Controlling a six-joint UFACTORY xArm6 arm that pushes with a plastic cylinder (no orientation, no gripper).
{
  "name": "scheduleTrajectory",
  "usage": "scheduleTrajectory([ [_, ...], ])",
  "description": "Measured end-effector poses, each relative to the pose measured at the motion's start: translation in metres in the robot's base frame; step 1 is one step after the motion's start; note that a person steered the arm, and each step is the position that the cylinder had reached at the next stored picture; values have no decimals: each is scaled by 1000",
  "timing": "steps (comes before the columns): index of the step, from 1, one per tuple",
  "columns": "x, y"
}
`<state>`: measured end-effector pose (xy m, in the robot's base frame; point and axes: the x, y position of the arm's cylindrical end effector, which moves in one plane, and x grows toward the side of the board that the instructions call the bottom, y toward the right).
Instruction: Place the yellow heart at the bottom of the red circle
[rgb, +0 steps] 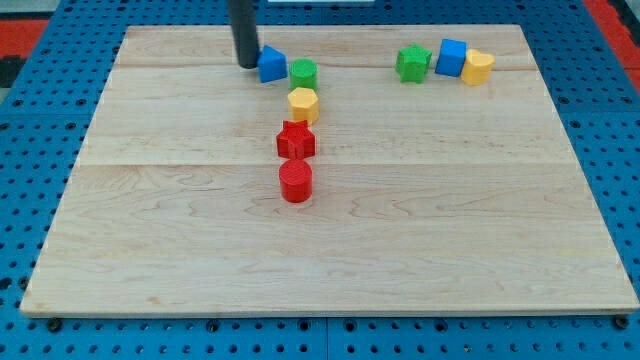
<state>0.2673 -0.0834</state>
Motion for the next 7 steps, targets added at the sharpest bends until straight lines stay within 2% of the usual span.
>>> scheduleTrajectory([
  [3,-12,37],
  [4,-53,8],
  [5,-74,26],
  [6,-74,95],
  [7,-70,217],
])
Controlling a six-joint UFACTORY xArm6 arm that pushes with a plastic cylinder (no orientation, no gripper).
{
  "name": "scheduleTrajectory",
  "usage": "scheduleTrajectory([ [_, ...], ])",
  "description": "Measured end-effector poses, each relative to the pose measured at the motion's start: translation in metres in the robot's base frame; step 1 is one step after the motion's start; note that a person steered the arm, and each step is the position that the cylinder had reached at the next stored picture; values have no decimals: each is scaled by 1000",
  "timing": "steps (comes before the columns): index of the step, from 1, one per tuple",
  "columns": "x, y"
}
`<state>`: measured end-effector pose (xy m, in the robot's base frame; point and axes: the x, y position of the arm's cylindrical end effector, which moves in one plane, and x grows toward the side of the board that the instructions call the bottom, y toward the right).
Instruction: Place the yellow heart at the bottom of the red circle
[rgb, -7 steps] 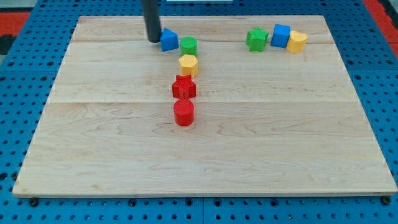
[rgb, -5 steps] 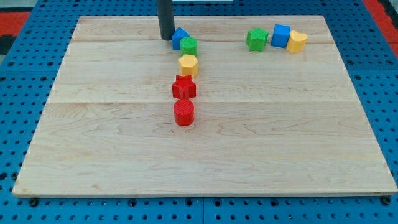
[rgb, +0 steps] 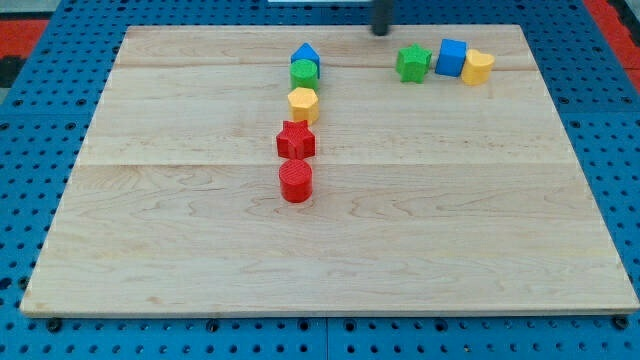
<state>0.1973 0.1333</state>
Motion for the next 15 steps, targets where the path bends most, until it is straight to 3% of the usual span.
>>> scheduleTrajectory([
  [1,-6,62],
  [2,40,99],
  [3,55,66],
  [5,132,42],
  [6,140,54],
  [7,81,88],
  [8,97,158],
  [10,190,77],
  [12,115,164],
  [13,113,85],
  [14,158,-7],
  [15,210,-34],
])
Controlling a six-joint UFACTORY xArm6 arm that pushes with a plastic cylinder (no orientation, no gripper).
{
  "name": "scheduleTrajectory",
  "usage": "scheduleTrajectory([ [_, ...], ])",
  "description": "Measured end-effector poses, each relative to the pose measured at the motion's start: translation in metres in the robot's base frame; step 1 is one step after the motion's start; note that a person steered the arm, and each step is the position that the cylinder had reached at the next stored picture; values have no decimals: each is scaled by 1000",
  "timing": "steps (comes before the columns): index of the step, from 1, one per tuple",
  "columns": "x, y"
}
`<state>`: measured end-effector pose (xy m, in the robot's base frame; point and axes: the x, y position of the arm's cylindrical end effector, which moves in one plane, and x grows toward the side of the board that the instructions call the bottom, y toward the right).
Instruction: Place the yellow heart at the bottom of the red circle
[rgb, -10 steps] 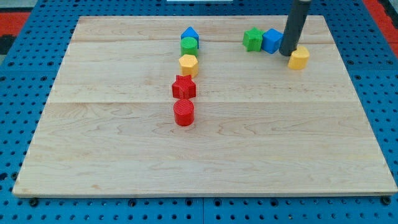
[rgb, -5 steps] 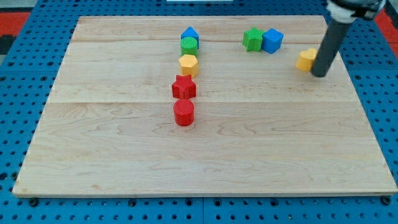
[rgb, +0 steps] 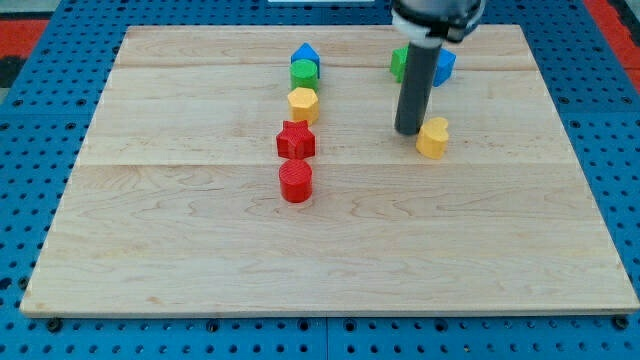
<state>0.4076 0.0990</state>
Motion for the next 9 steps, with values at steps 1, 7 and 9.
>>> scheduleTrajectory([
  [1,-47,17],
  [7,31,76],
  [9,104,-65],
])
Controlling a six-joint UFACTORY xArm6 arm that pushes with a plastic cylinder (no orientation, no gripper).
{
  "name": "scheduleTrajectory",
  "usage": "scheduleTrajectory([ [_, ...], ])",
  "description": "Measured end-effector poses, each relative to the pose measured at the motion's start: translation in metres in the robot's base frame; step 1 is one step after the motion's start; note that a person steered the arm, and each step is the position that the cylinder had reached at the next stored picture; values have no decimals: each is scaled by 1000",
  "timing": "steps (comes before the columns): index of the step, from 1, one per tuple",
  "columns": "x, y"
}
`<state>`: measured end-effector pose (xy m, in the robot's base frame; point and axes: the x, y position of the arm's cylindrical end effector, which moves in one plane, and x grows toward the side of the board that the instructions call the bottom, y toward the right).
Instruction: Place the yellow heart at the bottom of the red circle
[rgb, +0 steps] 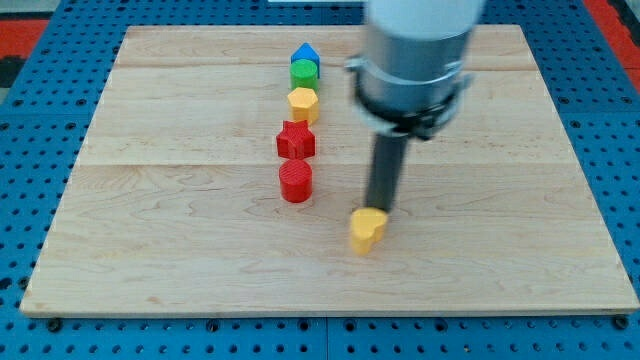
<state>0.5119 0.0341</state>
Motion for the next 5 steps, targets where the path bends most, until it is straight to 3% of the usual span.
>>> scheduleTrajectory([
  [2,16,72],
  [3,49,41],
  [4,27,-8],
  [5,32,-30],
])
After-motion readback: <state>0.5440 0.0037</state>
